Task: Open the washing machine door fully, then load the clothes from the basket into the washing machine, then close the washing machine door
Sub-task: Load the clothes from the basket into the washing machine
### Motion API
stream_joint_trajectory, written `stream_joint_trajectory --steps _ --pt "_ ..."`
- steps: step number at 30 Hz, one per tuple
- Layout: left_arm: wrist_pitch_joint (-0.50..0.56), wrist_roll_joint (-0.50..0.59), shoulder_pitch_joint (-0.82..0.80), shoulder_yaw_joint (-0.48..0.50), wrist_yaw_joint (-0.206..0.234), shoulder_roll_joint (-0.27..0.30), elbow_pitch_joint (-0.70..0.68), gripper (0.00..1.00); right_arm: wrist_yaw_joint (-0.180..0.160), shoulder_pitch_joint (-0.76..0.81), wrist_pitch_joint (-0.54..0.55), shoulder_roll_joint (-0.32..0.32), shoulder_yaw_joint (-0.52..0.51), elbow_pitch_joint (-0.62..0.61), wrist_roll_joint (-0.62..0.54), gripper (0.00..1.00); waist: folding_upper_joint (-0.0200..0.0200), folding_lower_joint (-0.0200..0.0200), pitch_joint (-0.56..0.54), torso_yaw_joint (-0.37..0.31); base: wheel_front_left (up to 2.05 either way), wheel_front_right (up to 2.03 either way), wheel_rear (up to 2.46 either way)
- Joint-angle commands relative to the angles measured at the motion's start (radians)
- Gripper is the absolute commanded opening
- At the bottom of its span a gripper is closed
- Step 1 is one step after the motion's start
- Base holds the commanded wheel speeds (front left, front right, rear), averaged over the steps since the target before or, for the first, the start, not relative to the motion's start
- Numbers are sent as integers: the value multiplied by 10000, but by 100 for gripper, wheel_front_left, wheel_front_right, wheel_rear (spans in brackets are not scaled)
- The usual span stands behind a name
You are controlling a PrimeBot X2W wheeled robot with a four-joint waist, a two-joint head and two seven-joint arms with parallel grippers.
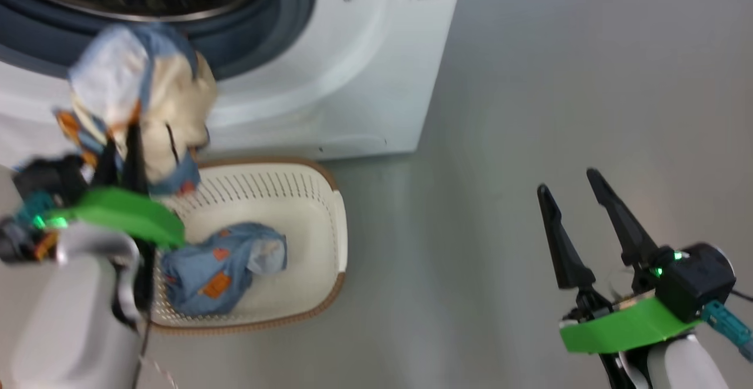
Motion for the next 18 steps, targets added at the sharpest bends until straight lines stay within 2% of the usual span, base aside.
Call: stream_joint_trajectory --steps 1,7,12,18 --pt "41 -111 -521 406 -69 429 -91 0 16 -229 -131 -48 273 -196 37 100 0 0 1131 -428 0 0 0" --pt "867 -495 -2522 662 -462 849 1044 0 16 -832 -371 -70 392 66 169 100 0 0 2067 -815 0 0 0" --pt "2054 -765 -4081 663 -862 1286 1812 0 16 -1114 -490 -90 522 310 267 100 0 0 2540 -1080 0 0 0" --pt "2938 -765 -5681 663 -1028 1868 2396 0 16 -1448 -547 -50 772 485 381 100 0 0 2987 -1419 0 0 0"
